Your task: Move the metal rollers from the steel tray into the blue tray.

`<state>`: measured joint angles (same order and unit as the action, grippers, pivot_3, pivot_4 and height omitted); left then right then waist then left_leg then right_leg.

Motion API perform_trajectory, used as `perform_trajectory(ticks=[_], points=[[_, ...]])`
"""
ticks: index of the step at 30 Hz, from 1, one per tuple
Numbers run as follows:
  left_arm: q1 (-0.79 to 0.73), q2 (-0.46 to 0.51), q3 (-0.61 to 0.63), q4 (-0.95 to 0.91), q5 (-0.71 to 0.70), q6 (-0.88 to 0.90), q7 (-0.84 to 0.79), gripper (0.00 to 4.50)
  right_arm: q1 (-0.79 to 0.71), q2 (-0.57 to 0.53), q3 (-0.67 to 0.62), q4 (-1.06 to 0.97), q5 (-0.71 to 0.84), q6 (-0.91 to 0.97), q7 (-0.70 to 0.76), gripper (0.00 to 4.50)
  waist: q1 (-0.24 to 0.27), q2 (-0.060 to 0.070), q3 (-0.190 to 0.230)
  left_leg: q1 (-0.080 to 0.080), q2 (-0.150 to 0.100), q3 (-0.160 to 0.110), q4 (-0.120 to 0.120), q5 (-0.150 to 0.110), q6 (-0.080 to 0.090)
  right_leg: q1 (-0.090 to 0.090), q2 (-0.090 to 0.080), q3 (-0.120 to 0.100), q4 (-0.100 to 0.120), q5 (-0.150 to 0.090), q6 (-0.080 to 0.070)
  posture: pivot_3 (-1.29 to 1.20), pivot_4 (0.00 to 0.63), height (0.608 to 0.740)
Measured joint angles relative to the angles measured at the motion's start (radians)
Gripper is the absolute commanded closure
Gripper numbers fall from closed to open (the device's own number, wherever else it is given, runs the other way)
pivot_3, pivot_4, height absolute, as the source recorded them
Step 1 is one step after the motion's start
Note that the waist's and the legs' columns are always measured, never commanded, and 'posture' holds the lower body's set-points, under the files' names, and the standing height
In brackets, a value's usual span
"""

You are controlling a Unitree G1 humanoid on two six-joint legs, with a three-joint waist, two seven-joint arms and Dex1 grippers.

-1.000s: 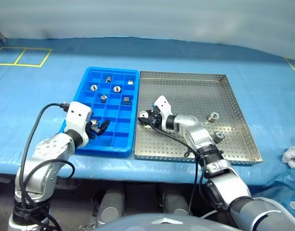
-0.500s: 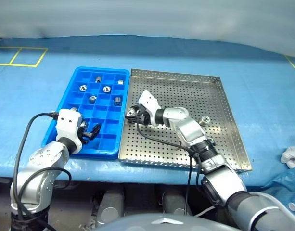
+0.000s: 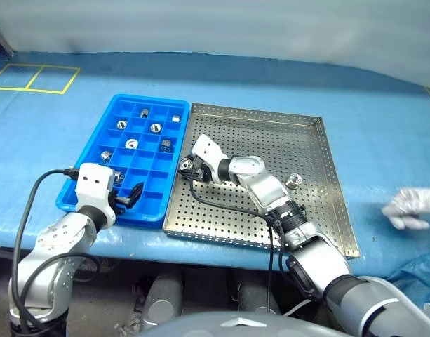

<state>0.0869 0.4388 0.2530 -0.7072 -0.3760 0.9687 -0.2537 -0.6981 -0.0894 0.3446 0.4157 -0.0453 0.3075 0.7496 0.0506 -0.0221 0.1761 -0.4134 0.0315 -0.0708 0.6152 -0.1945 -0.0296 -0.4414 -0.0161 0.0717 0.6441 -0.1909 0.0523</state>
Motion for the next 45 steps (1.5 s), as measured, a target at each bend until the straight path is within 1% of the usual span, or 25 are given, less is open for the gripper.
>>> perform_trajectory(ticks=[5,8,10,13,16,20,25,32,37,45], points=[[-0.024,0.007,-0.014,0.0,0.0,0.0,-0.017,0.79,-0.007,-0.031,0.014,-0.023,-0.061,-0.02,-0.044,2.62,0.004,0.0,0.0,0.001,-0.001,0.0,0.0,0.001,-0.002,0.001,-0.001,0.0,0.0,0.0,0.0,0.32,0.15,0.74],[-0.034,0.008,-0.025,0.004,0.001,0.0,-0.026,0.79,-0.008,-0.057,0.017,-0.014,-0.109,-0.02,-0.105,2.62,0.01,0.0,0.0,0.001,-0.002,0.0,0.001,0.002,-0.004,0.002,-0.002,0.0,0.0,0.0,0.0,0.31,0.15,0.74],[-0.041,0.013,-0.029,0.005,0.001,0.0,-0.032,0.79,-0.013,-0.055,0.004,-0.001,-0.111,-0.016,-0.134,2.62,0.01,0.0,0.0,0.001,-0.002,0.0,0.001,0.002,-0.004,0.002,-0.002,0.0,0.0,0.0,0.001,0.31,0.15,0.74],[-0.046,0.017,-0.029,0.005,0.001,-0.001,-0.037,0.79,-0.017,-0.028,-0.04,-0.002,-0.07,-0.014,-0.139,2.62,0.007,0.0,0.0,0.001,-0.002,-0.001,0.001,0.002,-0.004,0.003,-0.002,0.0,0.0,0.0,0.001,0.32,0.15,0.74],[-0.058,0.017,-0.025,0.006,0.0,-0.001,-0.036,0.79,-0.027,0.023,-0.082,-0.025,0.002,-0.011,-0.123,2.62,0.005,0.0,0.0,0.001,-0.002,-0.002,0.001,0.002,-0.004,0.003,-0.002,-0.001,0.0,0.0,0.001,0.33,0.15,0.74],[-0.057,0.022,0.013,0.005,0.002,-0.001,-0.031,0.79,-0.043,0.066,-0.088,-0.091,0.087,0.009,-0.061,2.62,0.007,0.0,0.0,0.001,-0.002,-0.004,0.0,0.002,-0.004,0.003,-0.002,-0.003,0.0,0.0,0.001,0.35,0.15,0.74],[-0.034,0.023,0.087,0.005,0.008,-0.001,-0.004,0.79,-0.073,0.105,-0.069,-0.09,0.101,0.008,-0.042,2.62,0.013,0.0,0.0,0.002,-0.002,-0.004,0.001,0.003,-0.004,0.005,-0.002,-0.003,0.0,0.0,0.0,0.38,0.15,0.74],[0.02,0.022,0.124,0.0,0.007,-0.002,0.004,0.79,-0.141,0.175,-0.049,0.101,0.098,-0.019,-0.035,2.62,0.037,0.0,0.0,0.002,-0.002,-0.005,0.0,0.003,-0.004,0.005,-0.002,-0.004,-0.001,0.0,0.0,0.41,0.15,0.74],[0.046,0.019,0.13,-0.004,0.005,-0.002,0.008,0.79,-0.209,0.211,-0.053,0.256,0.09,-0.081,-0.044,2.62,0.048,0.0,0.0,0.002,-0.002,-0.005,0.0,0.002,-0.005,0.005,-0.002,-0.005,-0.001,-0.001,-0.001,0.44,0.15,0.74],[0.072,0.003,0.127,-0.028,0.003,-0.002,0.014,0.79,-0.305,0.222,-0.094,0.503,0.086,-0.176,-0.083,2.62,0.059,0.0,0.0,0.002,-0.002,-0.006,-0.001,0.002,-0.005,0.004,-0.002,-0.005,-0.002,-0.001,-0.001,0.46,0.15,0.74]])
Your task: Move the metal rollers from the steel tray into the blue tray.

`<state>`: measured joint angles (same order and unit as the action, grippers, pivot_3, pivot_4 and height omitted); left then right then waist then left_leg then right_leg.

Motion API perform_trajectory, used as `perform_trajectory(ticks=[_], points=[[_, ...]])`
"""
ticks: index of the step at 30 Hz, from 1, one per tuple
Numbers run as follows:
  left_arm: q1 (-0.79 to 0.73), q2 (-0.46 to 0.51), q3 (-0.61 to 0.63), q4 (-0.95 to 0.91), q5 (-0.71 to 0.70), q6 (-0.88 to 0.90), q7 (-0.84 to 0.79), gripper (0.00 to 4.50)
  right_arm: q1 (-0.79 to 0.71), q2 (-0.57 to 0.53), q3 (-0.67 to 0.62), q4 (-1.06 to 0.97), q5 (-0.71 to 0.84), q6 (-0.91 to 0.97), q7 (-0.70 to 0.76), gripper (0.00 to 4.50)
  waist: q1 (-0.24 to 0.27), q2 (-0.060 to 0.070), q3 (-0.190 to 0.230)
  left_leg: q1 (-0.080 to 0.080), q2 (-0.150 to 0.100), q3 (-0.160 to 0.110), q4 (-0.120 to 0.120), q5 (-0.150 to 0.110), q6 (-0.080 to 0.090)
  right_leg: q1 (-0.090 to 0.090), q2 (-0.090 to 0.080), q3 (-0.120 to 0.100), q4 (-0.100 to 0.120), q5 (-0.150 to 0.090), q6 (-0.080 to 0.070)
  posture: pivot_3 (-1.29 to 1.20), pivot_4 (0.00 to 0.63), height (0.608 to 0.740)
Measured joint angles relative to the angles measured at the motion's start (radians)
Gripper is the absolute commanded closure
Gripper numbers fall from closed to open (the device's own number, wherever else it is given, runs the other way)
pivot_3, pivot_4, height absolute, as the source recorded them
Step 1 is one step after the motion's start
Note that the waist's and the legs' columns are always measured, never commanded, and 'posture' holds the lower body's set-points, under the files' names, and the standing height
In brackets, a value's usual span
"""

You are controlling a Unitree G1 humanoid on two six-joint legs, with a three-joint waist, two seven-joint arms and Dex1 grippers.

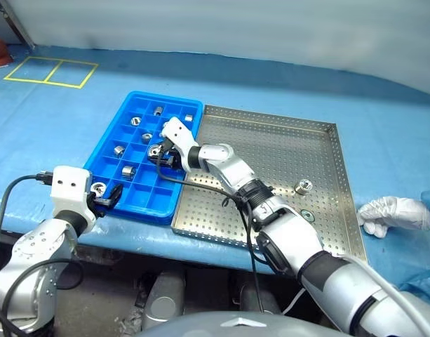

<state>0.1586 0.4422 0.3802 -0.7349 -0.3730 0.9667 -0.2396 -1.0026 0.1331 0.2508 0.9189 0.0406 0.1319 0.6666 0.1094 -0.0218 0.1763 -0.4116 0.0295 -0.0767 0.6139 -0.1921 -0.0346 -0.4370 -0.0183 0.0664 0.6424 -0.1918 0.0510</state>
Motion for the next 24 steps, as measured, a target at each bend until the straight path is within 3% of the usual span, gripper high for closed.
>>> perform_trajectory(ticks=[16,22,24], points=[[0.014,-0.008,-0.034,-0.011,0.007,-0.002,0.001,0.79,-0.044,0.011,-0.053,0.134,0.0,-0.069,-0.011,2.62,0.002,0.0,0.0,0.0,0.0,-0.001,-0.001,0.0,0.0,-0.001,0.0,-0.001,0.0,-0.001,-0.001,0.46,0.15,0.74],[0.014,-0.007,-0.037,-0.011,0.008,-0.002,0.001,0.79,-0.045,0.012,-0.063,0.138,0.0,-0.079,-0.011,0.67,0.002,0.0,0.0,0.0,0.0,-0.001,-0.001,0.0,0.0,-0.001,0.0,-0.001,0.0,-0.001,-0.001,0.46,0.15,0.74],[0.015,-0.007,-0.037,-0.011,0.008,-0.002,0.001,0.79,-0.045,0.013,-0.065,0.138,0.0,-0.088,-0.017,0.67,0.002,0.0,0.0,0.0,0.0,-0.001,-0.001,0.0,0.0,-0.001,0.0,-0.001,0.0,-0.001,-0.001,0.46,0.15,0.74]])
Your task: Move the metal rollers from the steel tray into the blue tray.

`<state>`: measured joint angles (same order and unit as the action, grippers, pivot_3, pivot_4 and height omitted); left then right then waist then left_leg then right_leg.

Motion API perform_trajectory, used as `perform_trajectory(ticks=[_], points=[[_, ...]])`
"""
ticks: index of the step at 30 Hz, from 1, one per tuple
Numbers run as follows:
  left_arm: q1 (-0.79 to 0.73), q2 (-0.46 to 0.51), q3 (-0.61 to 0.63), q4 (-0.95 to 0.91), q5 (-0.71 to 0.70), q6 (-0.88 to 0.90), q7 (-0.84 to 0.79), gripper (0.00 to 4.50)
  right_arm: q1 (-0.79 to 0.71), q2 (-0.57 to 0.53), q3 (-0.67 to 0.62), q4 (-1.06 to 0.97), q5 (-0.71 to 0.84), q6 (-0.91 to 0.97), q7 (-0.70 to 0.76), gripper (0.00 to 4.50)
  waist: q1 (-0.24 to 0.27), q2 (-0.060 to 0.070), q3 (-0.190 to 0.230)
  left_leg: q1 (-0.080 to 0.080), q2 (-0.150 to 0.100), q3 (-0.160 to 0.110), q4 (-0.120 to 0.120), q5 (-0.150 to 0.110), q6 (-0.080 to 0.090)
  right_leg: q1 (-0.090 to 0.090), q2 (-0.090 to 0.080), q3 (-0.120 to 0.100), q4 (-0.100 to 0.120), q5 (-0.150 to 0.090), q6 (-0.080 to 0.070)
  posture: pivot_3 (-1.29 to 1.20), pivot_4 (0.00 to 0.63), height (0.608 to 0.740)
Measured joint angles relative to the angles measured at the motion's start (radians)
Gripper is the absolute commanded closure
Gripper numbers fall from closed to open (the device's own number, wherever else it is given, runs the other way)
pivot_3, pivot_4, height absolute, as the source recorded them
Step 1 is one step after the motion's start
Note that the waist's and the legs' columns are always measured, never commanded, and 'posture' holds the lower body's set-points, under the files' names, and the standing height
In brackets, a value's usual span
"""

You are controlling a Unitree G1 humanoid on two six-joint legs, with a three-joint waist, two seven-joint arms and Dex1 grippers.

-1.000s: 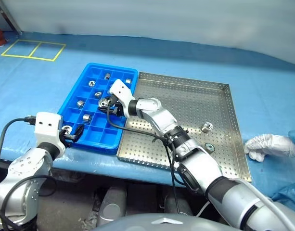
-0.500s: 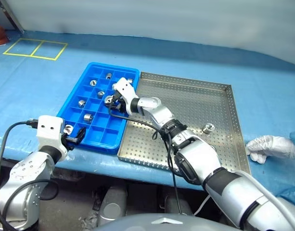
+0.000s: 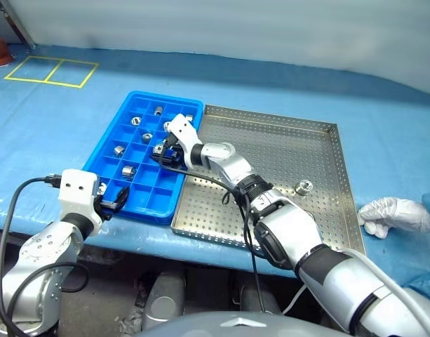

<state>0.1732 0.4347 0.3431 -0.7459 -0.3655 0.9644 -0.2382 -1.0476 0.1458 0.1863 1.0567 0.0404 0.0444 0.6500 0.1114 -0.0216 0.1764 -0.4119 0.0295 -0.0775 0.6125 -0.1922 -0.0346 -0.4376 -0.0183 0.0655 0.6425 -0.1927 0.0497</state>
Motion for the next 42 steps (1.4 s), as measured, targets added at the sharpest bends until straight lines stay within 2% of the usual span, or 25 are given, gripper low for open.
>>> perform_trajectory(ticks=[7,9,13,15,20,23,32,36,42], points=[[-0.013,0.0,-0.014,0.0,-0.002,0.0,-0.004,0.79,0.001,-0.003,-0.012,-0.017,0.0,-0.019,-0.034,0.67,0.0,0.0,0.0,0.0,0.0,0.0,0.0,0.0,0.0,0.0,0.0,0.0,0.0,0.0,0.0,0.41,0.15,0.74],[-0.047,0.001,-0.046,0.002,-0.005,-0.002,-0.012,0.79,0.026,-0.026,-0.009,-0.105,-0.013,-0.018,-0.053,0.67,0.003,0.0,0.0,-0.001,0.0,-0.001,0.0,0.0,0.0,0.0,0.0,-0.001,0.0,0.0,0.0,0.4,0.15,0.74],[-0.143,0.0,-0.131,0.026,-0.01,-0.022,-0.039,0.79,0.159,-0.109,0.017,-0.433,-0.036,0.054,-0.046,0.67,0.014,0.0,0.0,-0.001,-0.002,-0.001,0.0,0.0,-0.002,0.001,-0.001,-0.001,-0.001,-0.001,0.001,0.32,0.15,0.74],[-0.201,0.001,-0.186,0.072,-0.008,-0.034,-0.056,0.79,0.288,-0.194,0.023,-0.673,-0.033,0.146,-0.027,0.67,0.019,0.0,0.0,-0.002,-0.004,-0.003,0.001,0.001,-0.004,0.003,-0.003,-0.002,-0.002,-0.002,0.003,0.3,0.15,0.74],[-0.34,-0.004,-0.327,0.179,-0.004,-0.067,-0.115,0.79,0.54,-0.35,-0.022,-1.104,-0.021,0.397,-0.046,0.67,-0.003,0.0,0.0,-0.002,-0.004,-0.002,0.002,0.0,-0.004,0.002,-0.004,-0.001,-0.002,-0.001,0.004,0.15,0.15,0.74],[-0.422,-0.018,-0.392,0.26,-0.004,-0.094,-0.159,0.79,0.652,-0.424,-0.052,-1.289,-0.036,0.512,-0.092,0.67,-0.038,0.001,0.0,-0.002,-0.004,-0.001,0.003,0.0,-0.004,0.002,-0.004,0.0,-0.002,-0.001,0.004,0.09,0.15,0.74],[-0.605,-0.003,-0.581,0.444,0.009,-0.166,-0.363,0.79,0.863,-0.516,-0.109,-1.596,-0.061,0.758,-0.183,0.67,-0.139,0.001,0.0,-0.001,-0.004,0.0,0.005,0.0,-0.004,0.003,-0.004,0.001,-0.001,-0.001,0.005,0.0,0.15,0.74],[-0.644,-0.015,-0.651,0.516,0.031,-0.212,-0.435,0.79,0.934,-0.557,-0.134,-1.654,-0.072,0.833,-0.215,0.67,-0.153,0.001,0.0,-0.001,-0.004,0.0,0.008,0.0,-0.003,0.005,-0.004,0.001,-0.001,0.0,0.006,-0.04,0.15,0.74],[-0.65,-0.043,-0.705,0.553,0.044,-0.24,-0.484,0.79,1.051,-0.556,-0.165,-1.755,-0.039,0.919,-0.231,0.67,-0.171,0.001,0.0,-0.001,-0.004,-0.001,0.008,0.0,-0.003,0.005,-0.004,0.001,-0.001,0.0,0.006,-0.07,0.15,0.74]])
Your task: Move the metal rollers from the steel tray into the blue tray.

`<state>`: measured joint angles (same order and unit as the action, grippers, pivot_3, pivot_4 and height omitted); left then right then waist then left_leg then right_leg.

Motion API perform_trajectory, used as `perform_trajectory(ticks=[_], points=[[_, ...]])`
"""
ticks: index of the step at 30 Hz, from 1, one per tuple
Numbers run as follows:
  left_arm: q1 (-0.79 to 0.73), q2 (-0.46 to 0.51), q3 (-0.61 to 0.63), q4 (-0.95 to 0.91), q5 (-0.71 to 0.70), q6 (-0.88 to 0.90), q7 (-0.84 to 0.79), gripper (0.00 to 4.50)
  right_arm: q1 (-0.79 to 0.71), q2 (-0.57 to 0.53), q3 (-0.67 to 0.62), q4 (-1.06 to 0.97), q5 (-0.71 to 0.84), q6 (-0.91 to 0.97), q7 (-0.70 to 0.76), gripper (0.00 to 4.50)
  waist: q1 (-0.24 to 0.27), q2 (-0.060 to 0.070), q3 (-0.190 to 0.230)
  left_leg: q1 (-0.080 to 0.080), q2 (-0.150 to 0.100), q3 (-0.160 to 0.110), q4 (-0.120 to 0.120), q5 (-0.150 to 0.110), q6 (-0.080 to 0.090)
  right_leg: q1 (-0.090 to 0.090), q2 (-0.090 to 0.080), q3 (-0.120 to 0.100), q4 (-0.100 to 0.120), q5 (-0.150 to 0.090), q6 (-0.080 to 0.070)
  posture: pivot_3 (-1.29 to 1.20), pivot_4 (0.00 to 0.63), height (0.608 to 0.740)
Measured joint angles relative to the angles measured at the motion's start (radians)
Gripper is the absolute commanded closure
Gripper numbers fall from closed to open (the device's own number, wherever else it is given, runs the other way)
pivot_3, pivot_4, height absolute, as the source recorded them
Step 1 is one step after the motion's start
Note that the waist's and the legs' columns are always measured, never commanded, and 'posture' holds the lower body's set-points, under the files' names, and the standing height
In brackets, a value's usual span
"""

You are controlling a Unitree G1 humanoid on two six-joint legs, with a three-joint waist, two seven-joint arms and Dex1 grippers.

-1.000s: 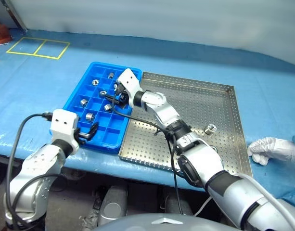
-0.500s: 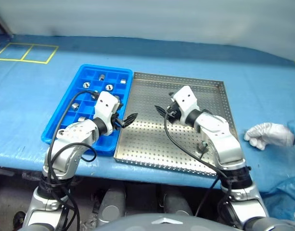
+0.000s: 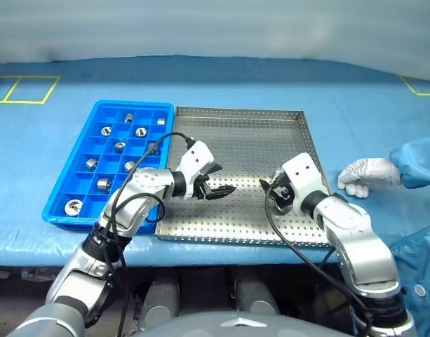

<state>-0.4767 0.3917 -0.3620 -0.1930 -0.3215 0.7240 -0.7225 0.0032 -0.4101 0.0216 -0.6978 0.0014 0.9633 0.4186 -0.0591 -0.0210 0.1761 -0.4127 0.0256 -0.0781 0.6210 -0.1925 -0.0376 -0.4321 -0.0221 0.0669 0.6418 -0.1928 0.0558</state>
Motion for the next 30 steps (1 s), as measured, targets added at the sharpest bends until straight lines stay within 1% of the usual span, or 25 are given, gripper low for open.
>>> perform_trajectory(ticks=[4,7,16,30], points=[[-0.001,-0.013,-0.01,0.009,0.009,-0.014,-0.012,0.79,0.076,0.026,-0.03,-0.015,0.026,0.037,-0.017,0.67,-0.012,0.0,0.0,0.0,0.0,0.001,0.001,0.0,0.0,0.0,0.0,0.001,0.0,0.0,0.0,-0.09,0.15,0.74],[-0.001,-0.016,-0.012,0.017,0.009,-0.014,-0.023,0.79,0.098,0.041,-0.053,-0.011,0.042,0.051,-0.035,0.67,-0.019,0.0,0.0,0.001,0.0,0.001,0.002,0.0,0.0,0.0,0.0,0.001,0.001,0.0,0.001,-0.09,0.15,0.74],[-0.001,-0.018,-0.019,0.021,0.028,-0.015,-0.033,0.79,0.091,0.087,-0.079,0.079,0.089,0.05,-0.07,0.67,-0.023,0.0,0.0,0.001,0.0,0.0,0.002,0.0,0.001,0.001,0.0,0.001,0.001,0.0,0.001,-0.06,0.15,0.74],[0.016,-0.014,-0.015,0.021,0.036,-0.015,-0.019,0.79,0.065,0.081,-0.071,0.127,0.106,0.038,-0.087,0.67,-0.017,0.0,0.0,0.001,0.0,0.0,0.003,0.0,0.001,0.001,0.0,0.001,0.001,0.0,0.001,-0.04,0.15,0.74]])
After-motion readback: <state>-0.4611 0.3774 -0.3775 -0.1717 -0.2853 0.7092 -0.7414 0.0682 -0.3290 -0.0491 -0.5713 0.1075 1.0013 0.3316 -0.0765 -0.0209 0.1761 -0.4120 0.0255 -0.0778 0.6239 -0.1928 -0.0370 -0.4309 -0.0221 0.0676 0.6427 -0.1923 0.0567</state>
